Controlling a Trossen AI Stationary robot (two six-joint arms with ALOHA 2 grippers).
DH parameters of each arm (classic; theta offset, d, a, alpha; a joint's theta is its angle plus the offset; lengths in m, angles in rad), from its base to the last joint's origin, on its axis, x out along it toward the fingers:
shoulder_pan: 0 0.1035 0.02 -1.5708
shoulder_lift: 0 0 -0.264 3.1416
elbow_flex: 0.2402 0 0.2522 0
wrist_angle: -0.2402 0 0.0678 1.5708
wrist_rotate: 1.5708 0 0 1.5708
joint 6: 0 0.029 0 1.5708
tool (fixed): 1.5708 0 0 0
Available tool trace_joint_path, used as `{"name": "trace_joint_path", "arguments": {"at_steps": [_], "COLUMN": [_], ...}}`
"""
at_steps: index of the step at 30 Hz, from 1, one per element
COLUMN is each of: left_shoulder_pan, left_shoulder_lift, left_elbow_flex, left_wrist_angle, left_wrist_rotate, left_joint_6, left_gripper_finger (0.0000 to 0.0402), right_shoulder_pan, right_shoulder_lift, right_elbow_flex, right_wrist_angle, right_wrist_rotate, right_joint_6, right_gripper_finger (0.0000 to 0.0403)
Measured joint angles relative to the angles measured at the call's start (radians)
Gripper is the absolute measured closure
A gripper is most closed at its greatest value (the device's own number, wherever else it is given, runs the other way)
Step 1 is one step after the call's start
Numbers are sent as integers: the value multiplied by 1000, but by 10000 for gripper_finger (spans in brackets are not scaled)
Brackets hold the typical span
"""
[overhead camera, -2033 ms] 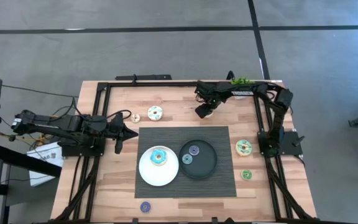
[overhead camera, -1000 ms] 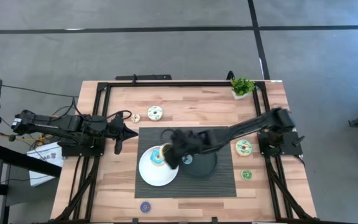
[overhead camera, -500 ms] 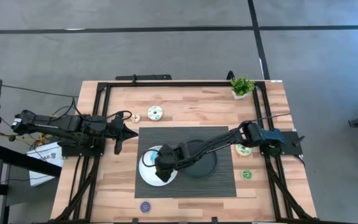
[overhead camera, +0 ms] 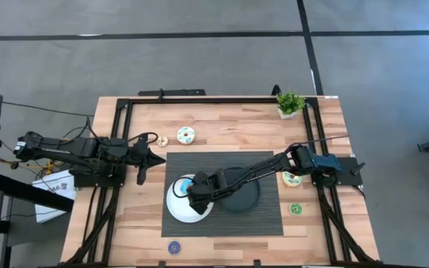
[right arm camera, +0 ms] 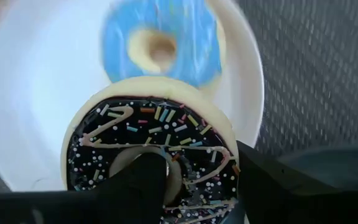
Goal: Pick & Place donuts
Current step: Put the big black donut on the white plate
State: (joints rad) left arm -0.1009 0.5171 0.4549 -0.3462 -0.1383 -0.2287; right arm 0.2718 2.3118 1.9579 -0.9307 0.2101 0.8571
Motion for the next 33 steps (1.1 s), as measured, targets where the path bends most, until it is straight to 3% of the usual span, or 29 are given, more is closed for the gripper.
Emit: {"name": "trace_joint_path", "arguments": {"at_steps": [16,33], "left_shoulder_pan": [0,0], "left_shoulder_lift": [0,0], "left_elbow_flex": [0,0], "left_wrist_angle": [0,-1], "left_wrist_rotate": [0,0], "left_joint_6": [0,0], "left_gripper_finger": [401,401], "right_shoulder_pan": [-8,-8], "right_shoulder_lift": [1,0], "right_elbow_flex": [0,0], "right_wrist_angle": [25,41], "right_wrist_rotate": [-2,-42], "right_joint_6": [-2,-6], "right_gripper_finger": [161,156]}}
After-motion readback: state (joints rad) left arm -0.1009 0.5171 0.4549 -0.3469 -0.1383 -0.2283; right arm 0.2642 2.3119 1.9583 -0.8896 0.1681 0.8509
